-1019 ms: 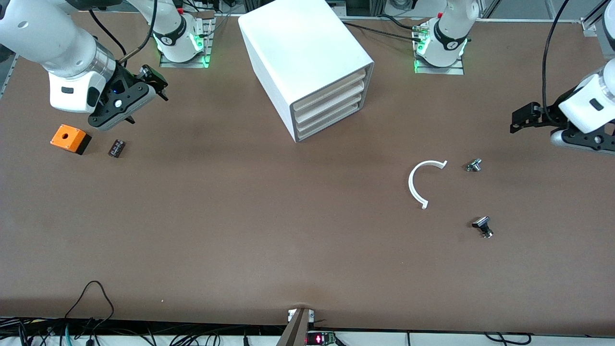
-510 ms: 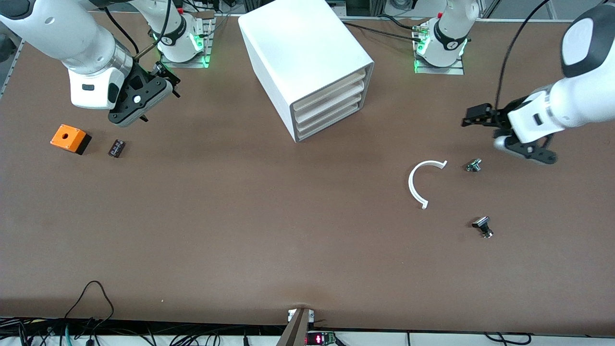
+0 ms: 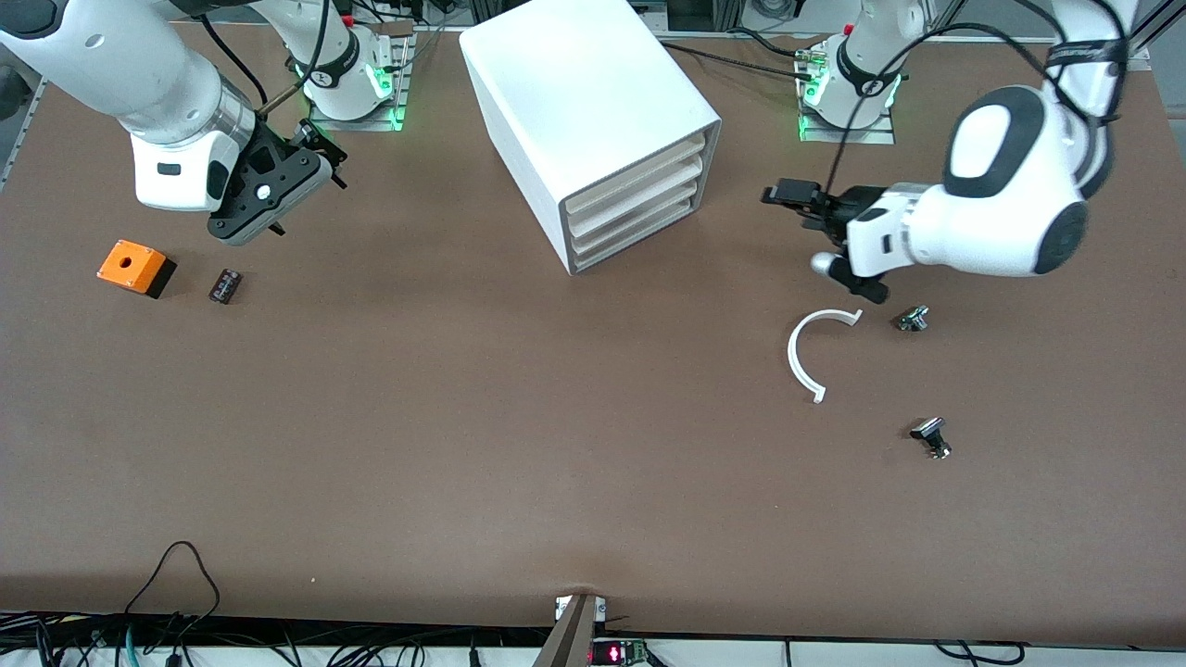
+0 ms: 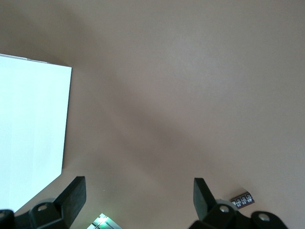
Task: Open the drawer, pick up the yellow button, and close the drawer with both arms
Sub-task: 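Reach the left gripper to the drawer handle while the right gripper rises, then pull the drawer open with the left gripper while the right gripper approaches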
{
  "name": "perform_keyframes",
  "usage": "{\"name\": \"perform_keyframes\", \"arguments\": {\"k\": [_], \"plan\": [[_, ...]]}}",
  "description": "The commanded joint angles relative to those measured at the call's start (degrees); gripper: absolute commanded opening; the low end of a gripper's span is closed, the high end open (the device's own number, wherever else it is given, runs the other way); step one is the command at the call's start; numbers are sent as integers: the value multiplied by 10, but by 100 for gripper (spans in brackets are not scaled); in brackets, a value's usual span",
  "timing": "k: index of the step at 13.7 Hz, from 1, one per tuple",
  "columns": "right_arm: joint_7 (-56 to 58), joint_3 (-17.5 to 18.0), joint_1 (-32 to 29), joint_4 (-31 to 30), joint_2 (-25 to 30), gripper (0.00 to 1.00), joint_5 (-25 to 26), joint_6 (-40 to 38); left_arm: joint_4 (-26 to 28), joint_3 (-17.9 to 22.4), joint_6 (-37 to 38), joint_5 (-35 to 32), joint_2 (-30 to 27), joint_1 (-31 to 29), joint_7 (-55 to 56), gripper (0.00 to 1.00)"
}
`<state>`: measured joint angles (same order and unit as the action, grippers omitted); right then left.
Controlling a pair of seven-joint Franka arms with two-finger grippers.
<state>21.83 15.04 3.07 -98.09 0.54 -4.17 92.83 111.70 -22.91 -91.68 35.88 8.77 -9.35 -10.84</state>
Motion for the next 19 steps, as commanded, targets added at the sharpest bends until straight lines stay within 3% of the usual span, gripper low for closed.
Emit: {"name": "perform_keyframes", "arguments": {"k": [1, 5, 8, 9, 17, 19], "plan": [[6, -5, -11, 9, -10, 100, -1, -23, 53, -42, -62, 36, -6, 1, -10, 100], [14, -13, -14, 24, 4, 100, -3, -27, 84, -72, -94, 47, 21, 6, -16, 100], [18, -14, -15, 141, 0, 100, -10, -111, 86, -72, -94, 109, 46, 15, -15, 100], [29, -12, -14, 154, 5, 100, -10, -119, 86, -72, -94, 129, 54, 16, -17, 99], [37, -10, -11, 145, -47, 100, 18, -75, 97, -72, -96, 169, 66, 40, -11, 87], [20, -12, -16, 146, -80, 100, 13, -22, 107, -78, -97, 170, 63, 46, -12, 85]]}}
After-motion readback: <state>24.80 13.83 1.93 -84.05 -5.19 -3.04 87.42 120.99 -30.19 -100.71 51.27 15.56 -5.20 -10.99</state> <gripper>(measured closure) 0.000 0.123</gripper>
